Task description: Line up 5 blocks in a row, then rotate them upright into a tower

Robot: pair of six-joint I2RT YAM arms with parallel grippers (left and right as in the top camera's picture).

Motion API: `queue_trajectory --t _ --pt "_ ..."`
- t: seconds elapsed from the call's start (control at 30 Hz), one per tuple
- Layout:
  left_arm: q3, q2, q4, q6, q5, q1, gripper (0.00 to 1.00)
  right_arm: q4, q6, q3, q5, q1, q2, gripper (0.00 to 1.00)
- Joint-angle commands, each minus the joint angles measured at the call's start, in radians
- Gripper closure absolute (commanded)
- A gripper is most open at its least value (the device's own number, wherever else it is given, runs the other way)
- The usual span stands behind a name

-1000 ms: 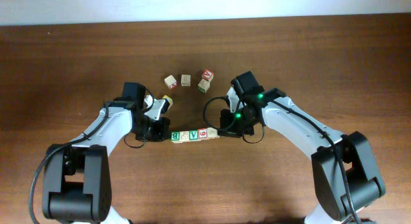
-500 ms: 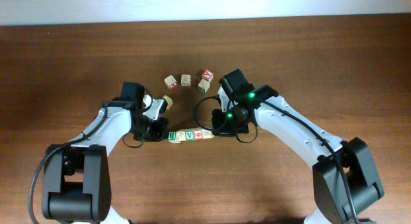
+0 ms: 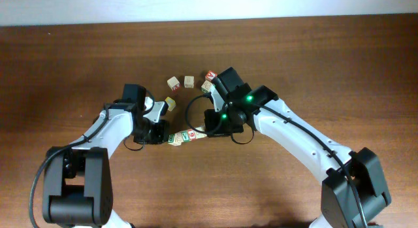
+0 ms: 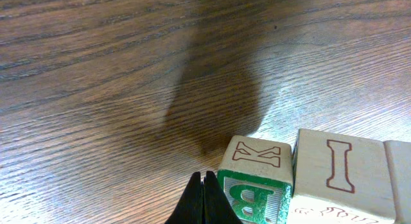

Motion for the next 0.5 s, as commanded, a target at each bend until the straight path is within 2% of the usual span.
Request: queue_trajectory --t 0.0,0.47 --pt "-0.003 -0.016 0.002 0.004 0.143 -0.020 1.00 0.037 0.027 0.010 -0.032 0.058 0.005 0.96" --pt "-0.003 -0.016 -0.002 -0.049 0.179 -0.020 1.00 0.063 0.087 0.010 -0.001 0.092 0.006 0.96"
